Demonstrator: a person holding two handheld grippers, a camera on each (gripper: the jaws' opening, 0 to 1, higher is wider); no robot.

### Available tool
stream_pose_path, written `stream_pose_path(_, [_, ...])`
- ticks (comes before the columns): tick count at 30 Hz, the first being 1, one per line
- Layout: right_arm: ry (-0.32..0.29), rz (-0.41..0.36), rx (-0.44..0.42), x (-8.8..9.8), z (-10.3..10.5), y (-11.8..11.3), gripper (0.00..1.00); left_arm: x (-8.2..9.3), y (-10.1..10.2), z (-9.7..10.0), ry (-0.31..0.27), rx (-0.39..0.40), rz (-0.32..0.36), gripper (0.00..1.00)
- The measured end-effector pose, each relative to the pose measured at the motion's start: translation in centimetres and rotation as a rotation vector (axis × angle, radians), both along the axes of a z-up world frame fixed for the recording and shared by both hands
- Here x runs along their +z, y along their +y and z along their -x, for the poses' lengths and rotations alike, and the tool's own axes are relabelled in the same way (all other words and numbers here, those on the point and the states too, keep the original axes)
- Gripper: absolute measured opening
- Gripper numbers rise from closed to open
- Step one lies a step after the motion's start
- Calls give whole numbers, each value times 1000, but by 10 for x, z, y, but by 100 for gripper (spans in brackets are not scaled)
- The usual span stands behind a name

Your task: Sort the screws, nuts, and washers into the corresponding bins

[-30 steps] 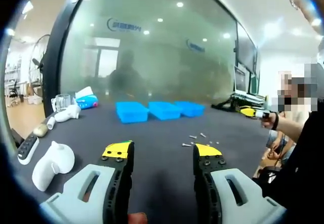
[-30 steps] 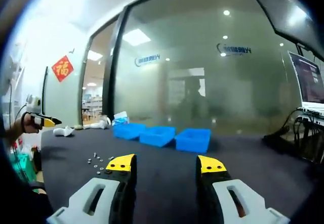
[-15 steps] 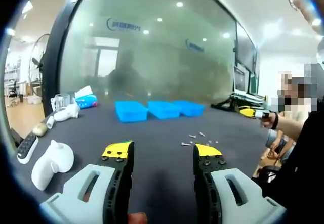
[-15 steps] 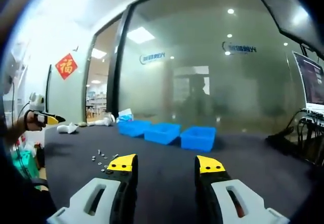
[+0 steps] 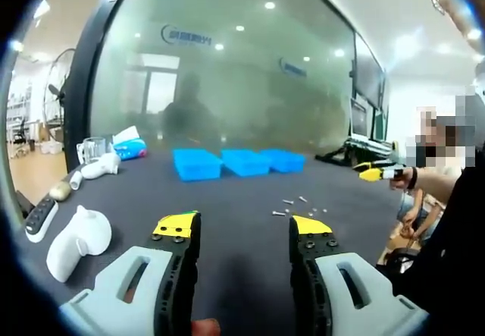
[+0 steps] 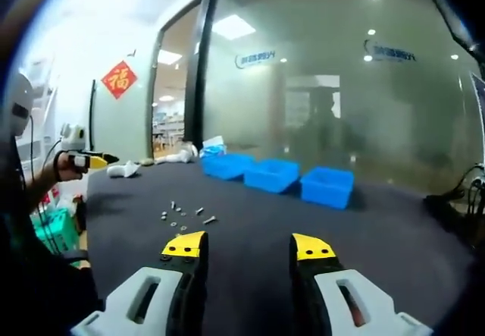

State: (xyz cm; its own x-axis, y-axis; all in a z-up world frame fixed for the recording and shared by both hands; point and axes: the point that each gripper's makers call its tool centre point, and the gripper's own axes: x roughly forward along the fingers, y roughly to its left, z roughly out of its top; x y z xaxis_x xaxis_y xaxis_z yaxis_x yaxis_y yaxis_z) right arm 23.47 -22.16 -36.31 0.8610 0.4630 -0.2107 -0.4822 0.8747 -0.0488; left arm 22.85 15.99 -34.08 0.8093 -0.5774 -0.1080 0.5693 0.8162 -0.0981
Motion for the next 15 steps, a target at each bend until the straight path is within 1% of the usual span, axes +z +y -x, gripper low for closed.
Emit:
stream_pose_path(3, [37,10,25,-6,1,4,39,0,0,0,1,-1,0,46])
stream_pose_path(5, [48,32,35,-8,1,5,38,0,-1,0,1,-1,0,46])
stream_pose_path(15, [76,50,45,-15,3,10,36,-1,-3,0,6,-4,5,46])
